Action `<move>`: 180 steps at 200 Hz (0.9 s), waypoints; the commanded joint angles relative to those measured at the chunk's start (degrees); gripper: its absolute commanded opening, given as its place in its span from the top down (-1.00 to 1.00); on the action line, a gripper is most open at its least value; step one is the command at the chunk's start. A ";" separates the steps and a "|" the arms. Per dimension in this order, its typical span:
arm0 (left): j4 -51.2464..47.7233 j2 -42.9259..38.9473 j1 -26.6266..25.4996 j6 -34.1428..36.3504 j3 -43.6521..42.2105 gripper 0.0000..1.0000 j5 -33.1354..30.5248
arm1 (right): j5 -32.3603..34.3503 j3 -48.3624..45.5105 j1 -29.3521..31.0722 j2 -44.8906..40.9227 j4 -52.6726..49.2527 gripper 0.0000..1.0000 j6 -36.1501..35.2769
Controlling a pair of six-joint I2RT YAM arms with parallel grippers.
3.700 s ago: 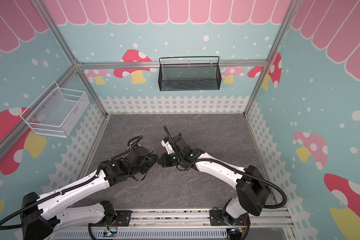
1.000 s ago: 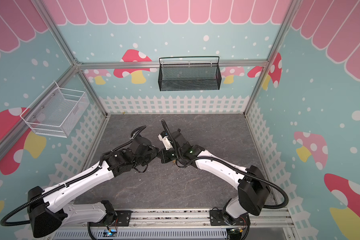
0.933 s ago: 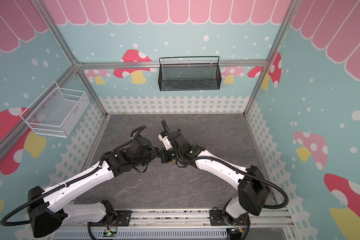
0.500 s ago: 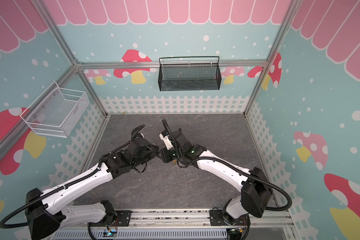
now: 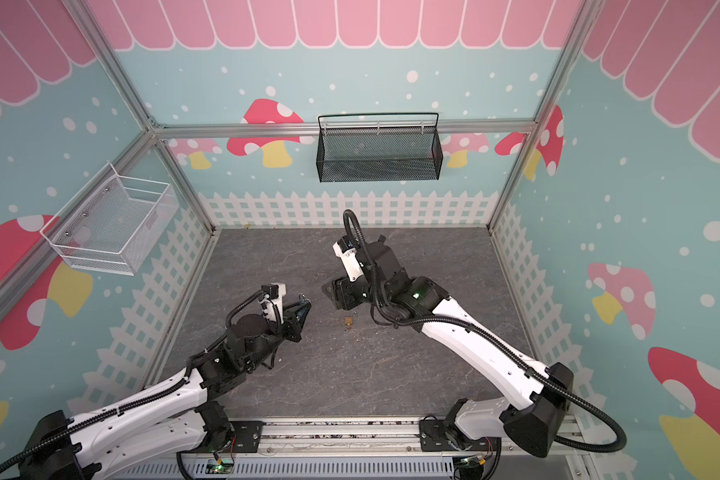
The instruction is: Unlock with the key
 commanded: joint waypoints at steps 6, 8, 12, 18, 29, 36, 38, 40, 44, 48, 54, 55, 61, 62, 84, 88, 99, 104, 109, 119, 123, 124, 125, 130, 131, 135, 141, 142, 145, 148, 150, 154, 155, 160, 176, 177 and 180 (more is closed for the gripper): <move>12.28 1.07 -1.11 11.55 0.39 1.00 3.18 | 0.25 5.79 1.93 4.59 -8.78 -0.37 -4.50; 12.26 1.31 -1.27 11.85 0.56 1.00 3.20 | 0.64 6.23 2.04 4.99 -9.19 -0.37 -4.68; 12.17 1.75 -1.53 12.42 0.80 1.00 3.15 | 1.62 7.33 2.38 5.79 -10.10 -0.37 -5.06; 12.10 2.41 -1.90 13.32 1.23 1.00 2.86 | 2.79 8.70 2.75 6.73 -11.09 -0.37 -5.57; 12.70 3.35 -2.46 14.41 1.56 1.00 2.22 | 3.64 10.26 3.06 7.63 -11.72 -0.38 -6.08; 12.97 3.84 -2.66 14.73 1.84 1.00 1.92 | 3.76 10.83 3.06 8.21 -11.79 -0.39 -6.26; 13.07 3.98 -2.67 14.75 1.87 1.00 2.07 | 3.81 11.07 3.11 8.45 -11.90 -0.39 -6.31; 13.25 4.13 -2.71 14.82 1.88 1.00 2.16 | 3.88 11.33 3.10 8.68 -12.02 -0.39 -6.39; 13.45 4.39 -2.75 14.97 1.90 1.00 2.25 | 4.34 11.99 3.16 9.35 -12.34 -0.39 -6.44; 13.69 4.61 -2.83 15.04 1.94 1.00 2.30 | 4.71 12.64 3.11 9.92 -12.82 -0.39 -6.44; 14.12 5.00 -2.92 15.08 1.98 1.00 2.22 | 5.34 13.74 3.16 10.82 -13.55 -0.39 -6.53; 14.24 5.13 -2.93 15.08 1.99 1.00 2.22 | 5.46 13.87 3.16 10.96 -13.62 -0.39 -6.57; 14.70 5.51 -3.01 15.22 1.95 1.00 2.24 | 5.92 14.78 3.24 11.78 -14.10 -0.39 -6.70; 14.75 5.55 -3.02 15.27 1.93 1.00 2.23 | 6.02 14.92 3.24 11.88 -14.12 -0.39 -6.75; 15.22 6.27 -3.54 15.60 2.13 1.00 1.73 | 8.30 17.59 3.34 14.72 -16.25 -0.40 -7.13; 15.35 6.32 -3.55 15.62 2.17 1.00 1.47 | 8.54 17.95 3.34 15.25 -16.65 -0.40 -7.30; 15.28 6.29 -3.64 15.79 2.26 1.00 1.25 | 7.92 18.53 3.32 16.12 -17.03 -0.40 -7.82; 15.21 6.37 -3.64 15.85 2.27 1.00 1.27 | 7.68 18.65 3.33 16.35 -16.95 -0.40 -7.98; 15.09 6.43 -3.64 15.92 2.36 1.00 1.35 | 7.55 18.73 3.28 16.54 -16.91 -0.40 -8.09; 14.89 6.55 -3.64 16.25 2.38 1.00 1.50 | 7.97 19.19 3.33 17.32 -17.09 -0.40 -8.29; 14.81 6.55 -3.70 16.36 2.43 1.00 1.65 | 8.25 19.61 3.28 17.67 -17.45 -0.40 -8.41; 14.85 6.55 -3.67 16.37 2.39 1.00 1.62 | 8.36 19.70 3.31 17.81 -17.51 -0.40 -8.44; 14.87 6.55 -3.65 16.41 2.41 1.00 1.61 | 8.42 19.84 3.32 17.89 -17.62 -0.40 -8.45; 14.80 6.66 -3.72 16.46 2.42 1.00 1.52 | 8.83 20.42 3.32 18.34 -18.08 -0.40 -8.47; 14.80 6.69 -3.72 16.46 2.47 1.00 1.47 | 8.96 20.50 3.33 18.46 -18.17 -0.40 -8.51; 14.80 6.65 -3.72 16.52 2.49 1.00 1.41 | 9.40 20.86 3.31 18.93 -18.46 -0.40 -8.55; 14.80 6.63 -3.72 16.74 2.40 1.00 1.40 | 10.16 21.33 3.29 19.41 -18.91 -0.40 -8.51; 14.76 6.63 -3.72 16.77 2.37 1.00 1.41 | 10.33 21.40 3.31 19.47 -18.98 -0.40 -8.44; 14.79 6.58 -3.72 16.87 2.37 1.00 1.40 | 10.78 21.71 3.33 19.75 -19.21 -0.40 -8.42; 14.80 6.55 -3.72 16.96 2.33 1.00 1.36 | 11.24 21.97 3.29 19.94 -19.39 -0.40 -8.34; 14.80 6.57 -3.72 16.98 2.28 1.00 1.36 | 11.59 22.16 3.32 20.04 -19.58 -0.40 -8.30; 14.80 6.55 -3.72 17.13 2.16 1.00 1.35 | 12.14 22.63 3.33 20.49 -20.00 -0.41 -8.21; 14.80 6.51 -3.72 17.14 2.16 1.00 1.34 | 12.29 22.79 3.29 20.50 -20.10 -0.41 -8.16; 14.82 6.54 -3.72 17.41 2.04 1.00 1.41 | 12.94 23.41 3.21 20.86 -20.68 -0.41 -8.05; 14.80 6.44 -3.72 17.90 1.66 1.00 1.68 | 14.48 25.28 3.00 21.77 -22.24 -0.44 -7.85; 14.84 6.41 -3.72 17.92 1.61 1.00 1.73 | 14.51 25.35 2.99 21.80 -22.32 -0.44 -7.85; 14.90 6.30 -3.72 18.01 1.45 1.00 1.69 | 14.57 25.48 2.92 21.87 -22.53 -0.44 -7.92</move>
